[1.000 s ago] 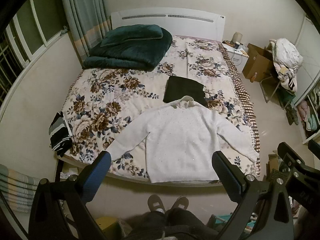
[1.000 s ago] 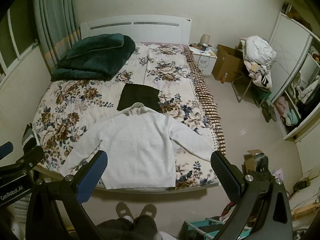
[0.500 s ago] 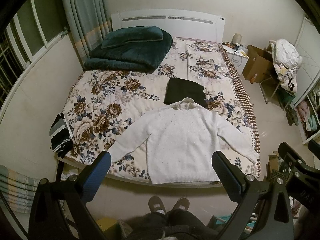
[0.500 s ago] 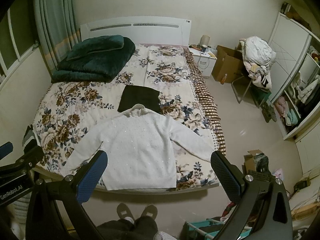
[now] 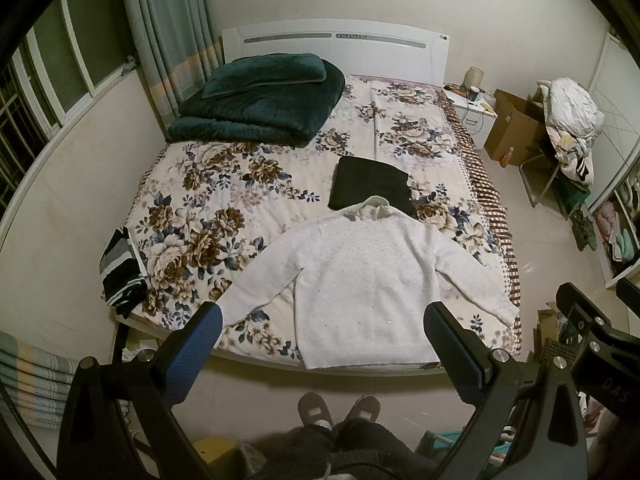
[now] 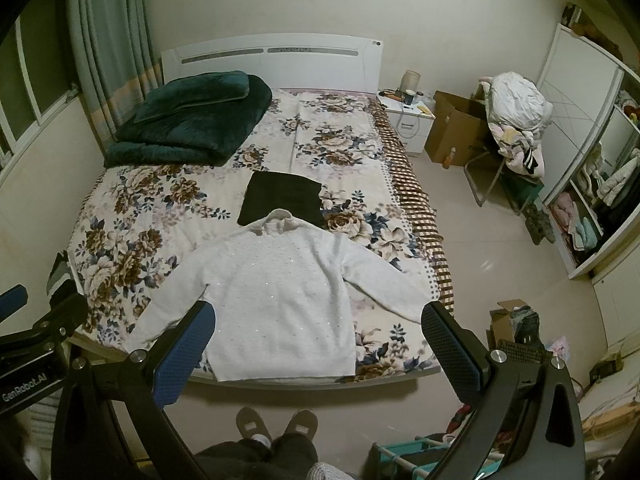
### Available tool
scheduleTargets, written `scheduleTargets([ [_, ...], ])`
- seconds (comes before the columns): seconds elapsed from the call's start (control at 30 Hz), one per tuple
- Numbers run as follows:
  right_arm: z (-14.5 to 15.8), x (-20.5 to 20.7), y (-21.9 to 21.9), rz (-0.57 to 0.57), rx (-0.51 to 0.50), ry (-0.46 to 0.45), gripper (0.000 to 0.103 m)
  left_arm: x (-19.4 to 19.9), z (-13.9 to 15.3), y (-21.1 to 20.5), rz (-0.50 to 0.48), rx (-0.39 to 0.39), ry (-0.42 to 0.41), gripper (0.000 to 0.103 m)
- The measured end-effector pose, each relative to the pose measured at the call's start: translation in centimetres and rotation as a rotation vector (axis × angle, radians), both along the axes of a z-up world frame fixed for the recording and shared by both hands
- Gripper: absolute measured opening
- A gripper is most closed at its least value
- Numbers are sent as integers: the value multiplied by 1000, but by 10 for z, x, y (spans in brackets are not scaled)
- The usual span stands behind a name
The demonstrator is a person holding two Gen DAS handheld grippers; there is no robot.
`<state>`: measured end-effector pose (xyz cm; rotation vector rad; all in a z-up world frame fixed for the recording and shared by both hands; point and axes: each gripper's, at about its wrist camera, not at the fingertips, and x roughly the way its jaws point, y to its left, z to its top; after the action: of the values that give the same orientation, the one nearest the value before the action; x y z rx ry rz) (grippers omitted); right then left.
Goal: Fold small clothes
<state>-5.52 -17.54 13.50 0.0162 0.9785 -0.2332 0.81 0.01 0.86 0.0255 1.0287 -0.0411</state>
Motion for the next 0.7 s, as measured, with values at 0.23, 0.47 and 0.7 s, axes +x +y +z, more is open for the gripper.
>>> scheduleTargets([
  [0.23,1,0,0,-1,1,-2,103,0,1,0,0,0,-3,103],
  [0.47,1,1,0,-2,0,-4,103,5,1,-5,0,2,-5,103],
  [0.7,1,2,-1,-1,2,-4,103,4,2,-5,0,0,-6,103],
])
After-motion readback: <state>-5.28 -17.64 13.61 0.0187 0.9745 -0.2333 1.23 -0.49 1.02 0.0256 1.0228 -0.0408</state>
